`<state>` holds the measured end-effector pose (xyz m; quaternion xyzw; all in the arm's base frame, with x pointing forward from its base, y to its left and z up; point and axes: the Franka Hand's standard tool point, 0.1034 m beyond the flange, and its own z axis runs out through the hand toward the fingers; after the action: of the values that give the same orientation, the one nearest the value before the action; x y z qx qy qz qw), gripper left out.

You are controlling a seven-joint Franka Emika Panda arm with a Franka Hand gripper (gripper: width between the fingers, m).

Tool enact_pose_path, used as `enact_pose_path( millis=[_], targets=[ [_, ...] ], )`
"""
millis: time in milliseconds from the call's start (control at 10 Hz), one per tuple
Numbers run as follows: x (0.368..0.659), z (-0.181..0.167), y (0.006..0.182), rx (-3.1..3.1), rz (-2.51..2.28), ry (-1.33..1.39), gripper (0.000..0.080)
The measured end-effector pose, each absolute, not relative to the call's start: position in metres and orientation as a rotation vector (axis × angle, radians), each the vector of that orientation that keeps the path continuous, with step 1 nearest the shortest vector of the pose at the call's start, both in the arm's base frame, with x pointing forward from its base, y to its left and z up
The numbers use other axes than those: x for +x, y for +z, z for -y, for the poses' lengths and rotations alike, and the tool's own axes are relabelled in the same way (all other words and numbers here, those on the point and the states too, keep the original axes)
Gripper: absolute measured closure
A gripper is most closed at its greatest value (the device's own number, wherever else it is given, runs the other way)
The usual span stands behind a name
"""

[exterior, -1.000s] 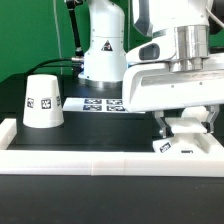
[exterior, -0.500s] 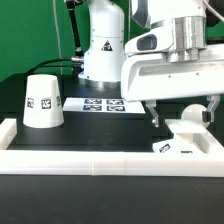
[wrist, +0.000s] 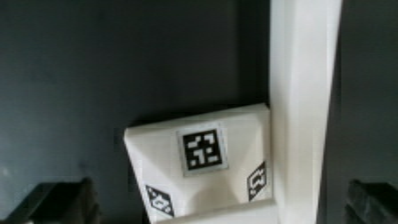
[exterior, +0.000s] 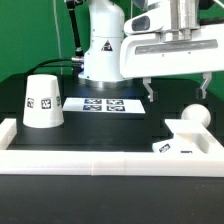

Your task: Assemble lamp

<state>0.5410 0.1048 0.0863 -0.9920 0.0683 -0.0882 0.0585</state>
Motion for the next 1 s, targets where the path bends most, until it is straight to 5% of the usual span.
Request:
enact_pose_path(
  millis=[1000],
  targets=[
    [0.512, -0.142, 0.072, -2.906, -0.638, -0.18, 0.0101]
  ],
)
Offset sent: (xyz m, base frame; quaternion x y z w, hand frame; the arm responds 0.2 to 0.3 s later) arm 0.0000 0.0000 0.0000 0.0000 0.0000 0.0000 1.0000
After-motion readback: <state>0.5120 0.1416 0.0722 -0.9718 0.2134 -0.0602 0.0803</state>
